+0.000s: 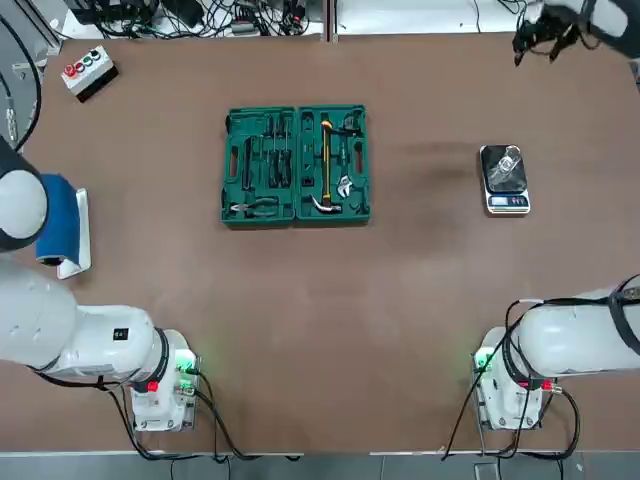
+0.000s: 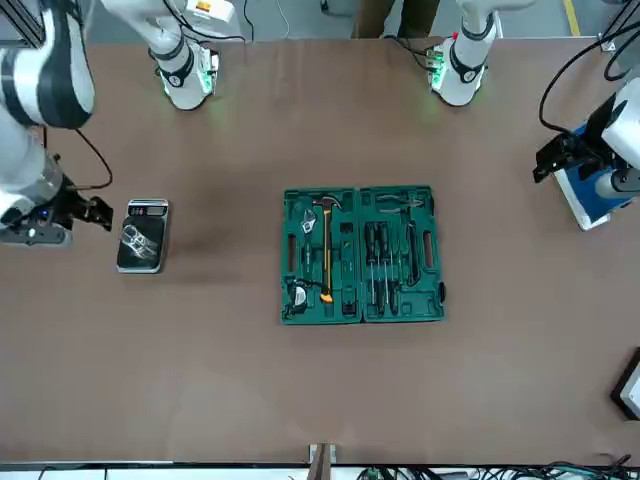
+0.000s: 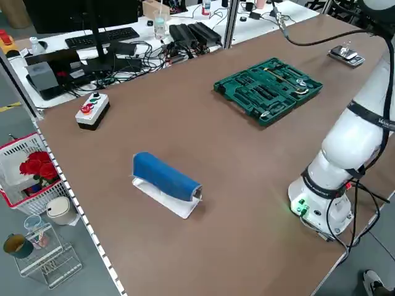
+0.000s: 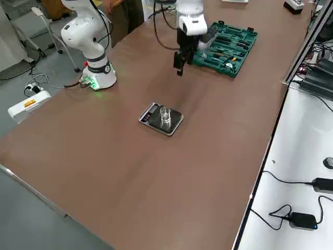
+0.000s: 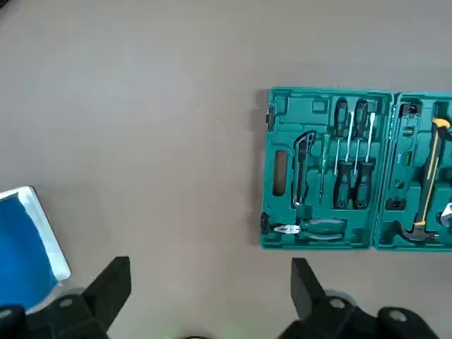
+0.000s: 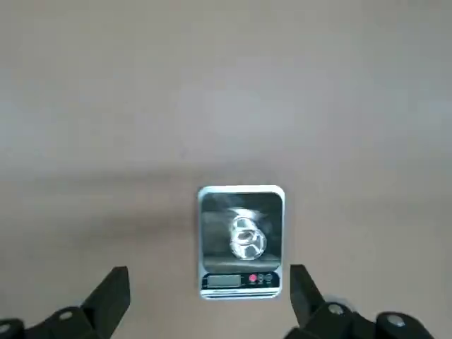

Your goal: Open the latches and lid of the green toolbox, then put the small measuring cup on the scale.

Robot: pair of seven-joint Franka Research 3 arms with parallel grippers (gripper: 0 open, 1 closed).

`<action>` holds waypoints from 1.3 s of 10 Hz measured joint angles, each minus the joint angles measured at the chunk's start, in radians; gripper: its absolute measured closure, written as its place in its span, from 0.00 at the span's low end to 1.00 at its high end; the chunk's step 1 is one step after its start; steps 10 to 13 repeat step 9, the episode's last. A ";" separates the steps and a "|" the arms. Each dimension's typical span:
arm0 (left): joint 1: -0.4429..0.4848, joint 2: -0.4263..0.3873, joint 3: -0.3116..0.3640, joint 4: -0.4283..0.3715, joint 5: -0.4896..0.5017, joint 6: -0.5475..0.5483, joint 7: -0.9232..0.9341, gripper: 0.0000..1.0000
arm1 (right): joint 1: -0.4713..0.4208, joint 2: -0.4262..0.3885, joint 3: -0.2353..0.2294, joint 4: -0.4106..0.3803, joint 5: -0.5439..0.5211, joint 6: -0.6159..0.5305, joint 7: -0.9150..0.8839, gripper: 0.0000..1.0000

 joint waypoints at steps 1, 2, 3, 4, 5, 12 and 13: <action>0.000 0.000 0.000 0.000 0.001 0.000 0.000 0.00 | 0.000 -0.004 0.011 0.088 0.007 -0.079 0.000 0.00; 0.000 0.000 0.000 0.000 0.003 -0.001 0.000 0.00 | -0.001 -0.007 0.015 0.153 0.011 -0.140 0.000 0.00; 0.000 0.000 0.000 0.000 0.013 -0.002 0.001 0.00 | -0.004 -0.007 0.022 0.191 0.015 -0.181 -0.003 0.00; -0.001 0.000 -0.001 0.000 0.021 -0.004 0.001 0.00 | -0.016 -0.007 0.045 0.213 0.016 -0.213 -0.004 0.00; 0.000 0.000 -0.001 0.000 0.022 -0.005 0.001 0.00 | -0.033 -0.007 0.075 0.227 0.016 -0.229 -0.004 0.00; 0.000 0.000 -0.001 0.000 0.022 -0.005 0.000 0.00 | -0.052 -0.006 0.092 0.255 0.064 -0.229 -0.004 0.00; 0.000 0.000 -0.001 0.000 0.022 -0.005 0.000 0.00 | -0.052 -0.006 0.092 0.255 0.064 -0.229 -0.004 0.00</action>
